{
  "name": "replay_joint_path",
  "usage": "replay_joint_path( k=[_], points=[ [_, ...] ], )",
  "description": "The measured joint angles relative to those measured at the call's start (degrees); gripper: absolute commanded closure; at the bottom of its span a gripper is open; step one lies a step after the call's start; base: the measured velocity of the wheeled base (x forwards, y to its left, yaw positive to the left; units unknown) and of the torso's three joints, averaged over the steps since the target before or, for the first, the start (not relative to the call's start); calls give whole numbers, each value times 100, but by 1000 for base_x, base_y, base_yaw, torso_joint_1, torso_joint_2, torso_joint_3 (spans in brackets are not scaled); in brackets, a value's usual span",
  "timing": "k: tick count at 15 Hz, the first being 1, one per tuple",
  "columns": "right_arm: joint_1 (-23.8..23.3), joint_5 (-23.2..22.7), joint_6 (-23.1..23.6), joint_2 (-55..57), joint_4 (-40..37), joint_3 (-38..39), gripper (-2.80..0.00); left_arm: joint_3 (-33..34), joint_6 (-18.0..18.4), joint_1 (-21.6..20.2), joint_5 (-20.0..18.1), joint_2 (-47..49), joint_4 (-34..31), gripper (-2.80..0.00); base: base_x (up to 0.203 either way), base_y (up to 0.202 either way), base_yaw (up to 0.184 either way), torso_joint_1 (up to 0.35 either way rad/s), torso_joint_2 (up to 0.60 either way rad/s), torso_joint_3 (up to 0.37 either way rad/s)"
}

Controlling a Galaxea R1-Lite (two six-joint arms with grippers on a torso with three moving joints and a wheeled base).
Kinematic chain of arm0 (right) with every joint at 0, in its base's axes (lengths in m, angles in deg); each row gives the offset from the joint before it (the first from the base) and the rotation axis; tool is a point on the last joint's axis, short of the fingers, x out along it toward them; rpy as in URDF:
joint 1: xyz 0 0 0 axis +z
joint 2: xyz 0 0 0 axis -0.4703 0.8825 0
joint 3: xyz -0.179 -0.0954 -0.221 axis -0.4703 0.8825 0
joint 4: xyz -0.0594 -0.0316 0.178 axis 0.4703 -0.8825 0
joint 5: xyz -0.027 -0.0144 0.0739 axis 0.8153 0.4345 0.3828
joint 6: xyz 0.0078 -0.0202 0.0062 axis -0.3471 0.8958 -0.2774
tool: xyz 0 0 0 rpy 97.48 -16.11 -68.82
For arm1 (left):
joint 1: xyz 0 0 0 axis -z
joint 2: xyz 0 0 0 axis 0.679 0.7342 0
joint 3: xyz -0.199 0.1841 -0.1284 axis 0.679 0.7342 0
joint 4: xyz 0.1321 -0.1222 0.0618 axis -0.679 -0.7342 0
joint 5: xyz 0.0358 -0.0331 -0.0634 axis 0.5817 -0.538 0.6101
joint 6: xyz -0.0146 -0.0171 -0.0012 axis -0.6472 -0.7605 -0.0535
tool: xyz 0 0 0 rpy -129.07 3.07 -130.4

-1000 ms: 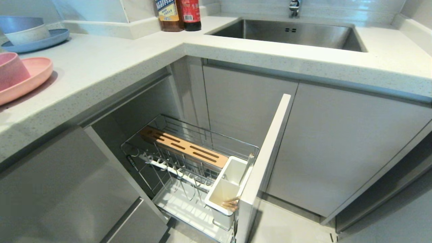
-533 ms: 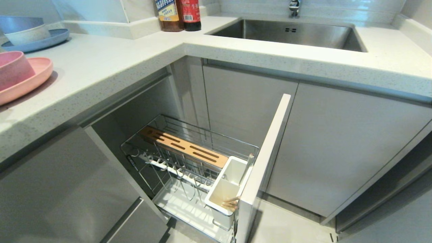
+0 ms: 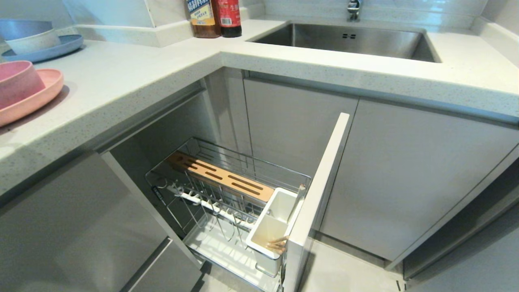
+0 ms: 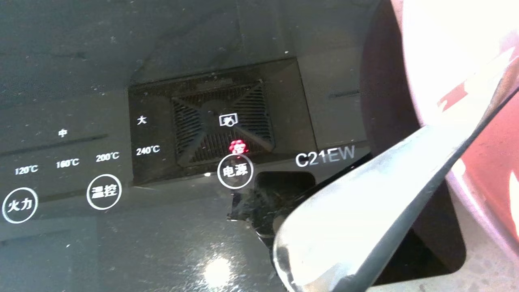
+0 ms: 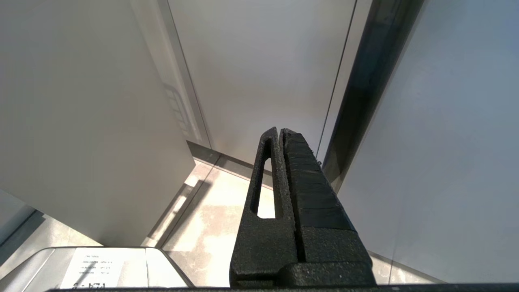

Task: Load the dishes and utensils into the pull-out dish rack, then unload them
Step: Take the chopsticks out of the cupboard

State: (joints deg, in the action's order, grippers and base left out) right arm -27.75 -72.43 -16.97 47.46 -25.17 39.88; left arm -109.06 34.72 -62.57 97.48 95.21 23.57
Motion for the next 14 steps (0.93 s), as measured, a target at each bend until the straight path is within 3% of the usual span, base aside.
replay_joint_path(
  k=[3,4,14],
  points=[
    [0,0,0,0,0,0,0,-44,1,-4,29,-18,0,0,0,0,0,0,0,0],
    [0,0,0,0,0,0,0,-46,4,-4,39,-27,0,-280,0,0,0,0,0,0],
    [0,0,0,0,0,0,0,-218,0,-13,72,-105,3,-280,0,0,0,0,0,0]
  ],
)
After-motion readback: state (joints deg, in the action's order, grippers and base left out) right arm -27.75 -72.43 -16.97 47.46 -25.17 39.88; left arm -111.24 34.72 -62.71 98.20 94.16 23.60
